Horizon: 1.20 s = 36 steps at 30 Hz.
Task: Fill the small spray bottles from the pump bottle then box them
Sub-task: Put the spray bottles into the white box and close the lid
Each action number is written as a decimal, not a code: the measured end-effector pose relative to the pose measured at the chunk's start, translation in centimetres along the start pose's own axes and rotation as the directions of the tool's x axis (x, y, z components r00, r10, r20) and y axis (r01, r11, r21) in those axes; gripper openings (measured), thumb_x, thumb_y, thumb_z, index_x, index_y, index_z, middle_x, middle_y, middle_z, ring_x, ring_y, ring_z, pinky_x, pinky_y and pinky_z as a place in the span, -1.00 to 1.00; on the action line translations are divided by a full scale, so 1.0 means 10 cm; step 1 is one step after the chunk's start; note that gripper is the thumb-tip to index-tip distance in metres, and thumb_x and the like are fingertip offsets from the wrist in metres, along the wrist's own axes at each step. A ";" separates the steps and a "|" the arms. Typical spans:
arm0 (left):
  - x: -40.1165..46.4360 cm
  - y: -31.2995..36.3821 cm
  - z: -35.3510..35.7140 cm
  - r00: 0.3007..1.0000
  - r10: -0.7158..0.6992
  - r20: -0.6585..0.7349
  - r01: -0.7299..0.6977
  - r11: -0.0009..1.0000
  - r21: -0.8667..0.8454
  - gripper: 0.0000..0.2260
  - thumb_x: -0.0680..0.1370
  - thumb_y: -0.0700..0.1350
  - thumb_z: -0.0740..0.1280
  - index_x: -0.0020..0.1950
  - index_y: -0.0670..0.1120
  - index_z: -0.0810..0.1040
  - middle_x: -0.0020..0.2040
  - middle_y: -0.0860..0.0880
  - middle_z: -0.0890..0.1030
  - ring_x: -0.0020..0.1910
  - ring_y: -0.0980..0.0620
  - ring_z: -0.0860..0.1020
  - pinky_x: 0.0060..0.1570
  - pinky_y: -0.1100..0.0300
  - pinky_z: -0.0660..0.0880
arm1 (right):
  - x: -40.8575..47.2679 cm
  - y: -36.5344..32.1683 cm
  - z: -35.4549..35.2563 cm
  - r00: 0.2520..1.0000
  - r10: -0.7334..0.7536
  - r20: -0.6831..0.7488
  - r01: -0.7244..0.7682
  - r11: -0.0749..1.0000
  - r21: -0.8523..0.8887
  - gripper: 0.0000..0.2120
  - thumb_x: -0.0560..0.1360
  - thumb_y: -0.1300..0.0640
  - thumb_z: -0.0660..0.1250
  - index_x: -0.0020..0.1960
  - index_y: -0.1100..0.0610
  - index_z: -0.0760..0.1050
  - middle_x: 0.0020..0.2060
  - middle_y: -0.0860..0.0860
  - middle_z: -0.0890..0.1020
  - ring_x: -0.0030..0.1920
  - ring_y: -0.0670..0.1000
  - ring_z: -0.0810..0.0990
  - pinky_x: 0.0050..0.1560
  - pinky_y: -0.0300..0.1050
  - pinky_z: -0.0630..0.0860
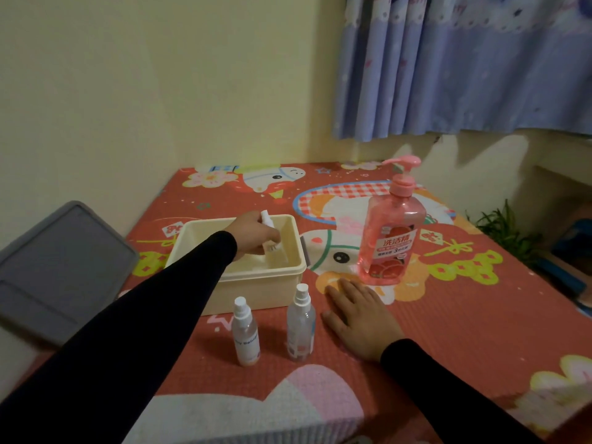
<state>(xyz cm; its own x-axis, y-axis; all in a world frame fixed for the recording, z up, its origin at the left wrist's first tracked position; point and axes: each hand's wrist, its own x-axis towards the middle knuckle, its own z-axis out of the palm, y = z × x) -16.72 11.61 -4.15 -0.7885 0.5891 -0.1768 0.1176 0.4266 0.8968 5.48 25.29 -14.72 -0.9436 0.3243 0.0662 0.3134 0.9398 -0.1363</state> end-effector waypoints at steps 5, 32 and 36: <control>0.10 -0.05 0.03 0.995 -0.054 0.087 0.052 0.998 0.025 -0.87 0.48 -0.21 0.39 0.00 -0.14 0.51 0.04 -0.21 0.62 -0.12 -0.08 0.62 -0.01 0.03 0.62 | -0.02 -0.01 -0.01 1.000 0.012 0.025 -0.012 1.000 0.002 -0.18 0.39 -0.38 -0.34 0.56 -0.10 0.03 0.58 0.02 0.04 0.57 0.04 -0.06 0.53 -0.01 -0.14; 0.21 0.06 0.17 0.952 -0.271 0.142 0.244 0.953 0.181 -0.92 0.51 -0.21 0.41 -0.06 -0.19 0.55 -0.16 -0.10 0.60 -0.20 -0.01 0.61 -0.21 0.18 0.60 | -0.03 -0.06 -0.08 0.999 0.027 0.043 -0.028 1.000 0.005 -0.14 0.34 -0.41 -0.41 0.57 -0.13 -0.04 0.58 -0.02 -0.01 0.57 -0.01 -0.11 0.51 -0.07 -0.21; 0.17 0.11 0.21 0.938 -0.308 0.162 0.280 0.944 0.174 -0.82 0.54 -0.23 0.36 0.12 -0.25 0.55 -0.16 -0.11 0.58 -0.22 0.00 0.59 -0.25 0.19 0.57 | -0.04 -0.06 -0.09 0.999 0.026 0.045 -0.026 1.000 0.007 -0.12 0.32 -0.42 -0.43 0.56 -0.13 -0.03 0.58 -0.02 0.00 0.57 -0.01 -0.11 0.52 -0.06 -0.19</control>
<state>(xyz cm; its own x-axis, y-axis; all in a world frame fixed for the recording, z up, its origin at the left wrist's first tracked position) -16.73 14.51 -4.34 -0.6778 0.5320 -0.5074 -0.0044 0.6872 0.7265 5.77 24.70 -13.81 -0.9391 0.3432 0.0185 0.3371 0.9302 -0.1453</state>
